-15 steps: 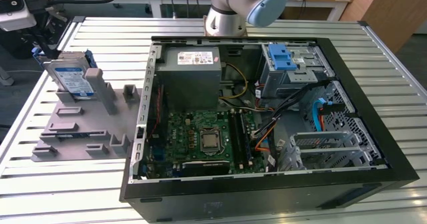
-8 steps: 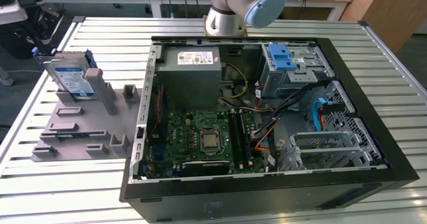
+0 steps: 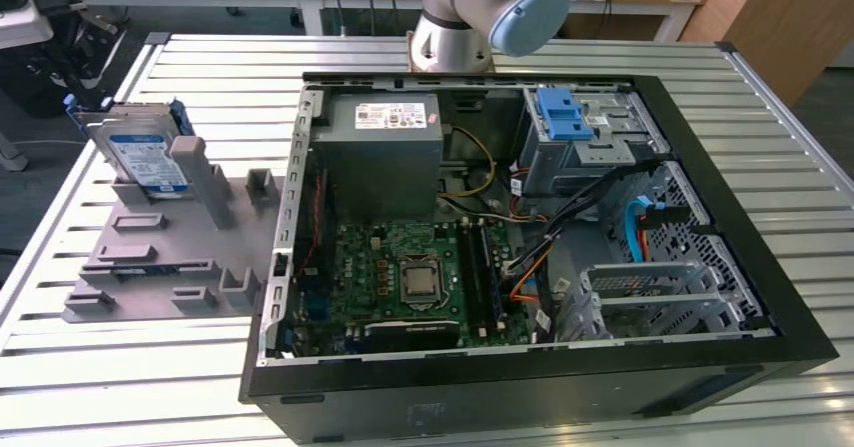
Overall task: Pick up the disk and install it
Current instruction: 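Reach for the disk, then pick up the disk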
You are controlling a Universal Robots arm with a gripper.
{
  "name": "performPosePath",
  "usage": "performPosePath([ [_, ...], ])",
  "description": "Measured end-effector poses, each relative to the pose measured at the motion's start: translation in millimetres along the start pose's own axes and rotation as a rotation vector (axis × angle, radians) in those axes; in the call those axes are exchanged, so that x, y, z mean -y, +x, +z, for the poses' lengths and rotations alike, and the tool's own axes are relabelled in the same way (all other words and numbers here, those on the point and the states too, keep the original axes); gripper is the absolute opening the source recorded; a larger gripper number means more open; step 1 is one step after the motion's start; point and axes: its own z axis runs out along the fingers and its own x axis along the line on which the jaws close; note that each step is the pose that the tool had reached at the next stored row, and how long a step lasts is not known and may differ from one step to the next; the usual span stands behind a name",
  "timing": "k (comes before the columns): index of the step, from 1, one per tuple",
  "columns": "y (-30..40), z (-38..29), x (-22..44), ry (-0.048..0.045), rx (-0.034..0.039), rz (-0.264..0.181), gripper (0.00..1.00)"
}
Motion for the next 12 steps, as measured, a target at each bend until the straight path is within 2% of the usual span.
performPosePath([
  [8,0.3,0.0,0.0,0.0,0.0,-0.001,0.11],
  [12,0.3,0.1,0.0,0.0008,-0.0006,-0.019,0.11],
])
